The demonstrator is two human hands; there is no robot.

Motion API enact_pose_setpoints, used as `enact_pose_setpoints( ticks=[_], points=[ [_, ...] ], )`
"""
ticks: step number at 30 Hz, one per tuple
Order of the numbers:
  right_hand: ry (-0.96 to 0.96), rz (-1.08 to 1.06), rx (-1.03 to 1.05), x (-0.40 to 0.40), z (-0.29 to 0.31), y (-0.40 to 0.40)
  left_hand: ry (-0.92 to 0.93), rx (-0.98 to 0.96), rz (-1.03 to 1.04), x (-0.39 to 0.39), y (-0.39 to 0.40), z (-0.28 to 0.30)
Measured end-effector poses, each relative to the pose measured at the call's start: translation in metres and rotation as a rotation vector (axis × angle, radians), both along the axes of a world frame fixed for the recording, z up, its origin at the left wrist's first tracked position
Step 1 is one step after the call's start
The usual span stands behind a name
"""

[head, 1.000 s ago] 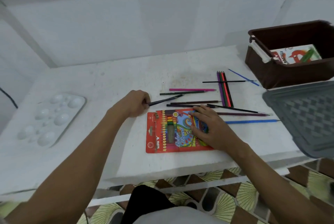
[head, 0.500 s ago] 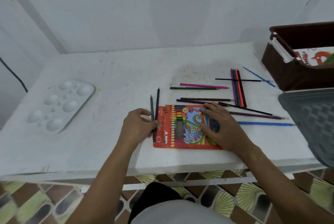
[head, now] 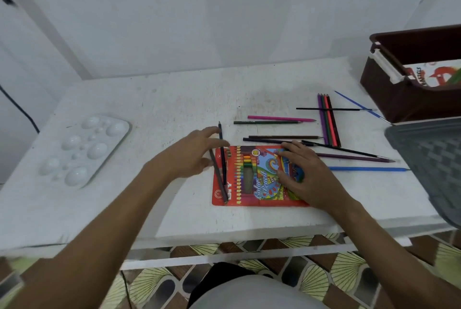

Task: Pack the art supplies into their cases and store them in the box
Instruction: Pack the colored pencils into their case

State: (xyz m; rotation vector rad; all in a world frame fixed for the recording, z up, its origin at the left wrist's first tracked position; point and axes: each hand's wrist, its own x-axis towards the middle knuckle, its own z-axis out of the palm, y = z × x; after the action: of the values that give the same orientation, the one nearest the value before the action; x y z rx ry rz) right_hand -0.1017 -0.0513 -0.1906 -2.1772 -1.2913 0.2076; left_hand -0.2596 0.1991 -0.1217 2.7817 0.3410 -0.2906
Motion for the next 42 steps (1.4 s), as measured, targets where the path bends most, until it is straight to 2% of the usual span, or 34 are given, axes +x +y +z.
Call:
enact_pose_setpoints(
  ticks=[3,7,14,18,21,25,31,37,39,42],
  points=[
    [0.004,0.000,-0.006,0.000,0.000,-0.001,0.078,0.051,-0.112,0.014,0.015,0.000],
    [0.000,0.000,-0.004,0.000,0.000,0.000,0.036,0.072,-0.176,0.013,0.022,-0.003],
    [-0.006,0.002,-0.008,0.001,-0.001,0.000,-0.015,0.201,-0.031,-0.014,0.028,-0.013],
    [-0.009,-0.001,-0.012,0.001,-0.003,0.000,-0.006,0.117,-0.046,-0.021,0.013,-0.011],
    [-0.005,0.007,0.001,0.001,-0.002,0.000,-0.076,0.040,-0.070,-0.023,-0.006,-0.014],
    [0.018,0.014,0.015,-0.001,0.000,-0.001,-0.162,-0.062,0.065,-0.028,-0.013,-0.018],
    [0.037,0.040,0.017,-0.002,0.003,-0.002,-0.196,-0.129,0.035,-0.039,-0.021,-0.024],
    [0.091,0.076,-0.020,-0.001,0.008,-0.003,-0.245,-0.272,0.208,-0.040,-0.028,-0.021],
    [0.093,0.082,-0.020,-0.002,0.009,-0.003,-0.192,-0.203,0.208,-0.046,-0.022,-0.019],
    [0.091,0.078,-0.013,-0.002,0.008,-0.002,-0.037,0.013,0.221,-0.056,-0.006,-0.018]
  ],
)
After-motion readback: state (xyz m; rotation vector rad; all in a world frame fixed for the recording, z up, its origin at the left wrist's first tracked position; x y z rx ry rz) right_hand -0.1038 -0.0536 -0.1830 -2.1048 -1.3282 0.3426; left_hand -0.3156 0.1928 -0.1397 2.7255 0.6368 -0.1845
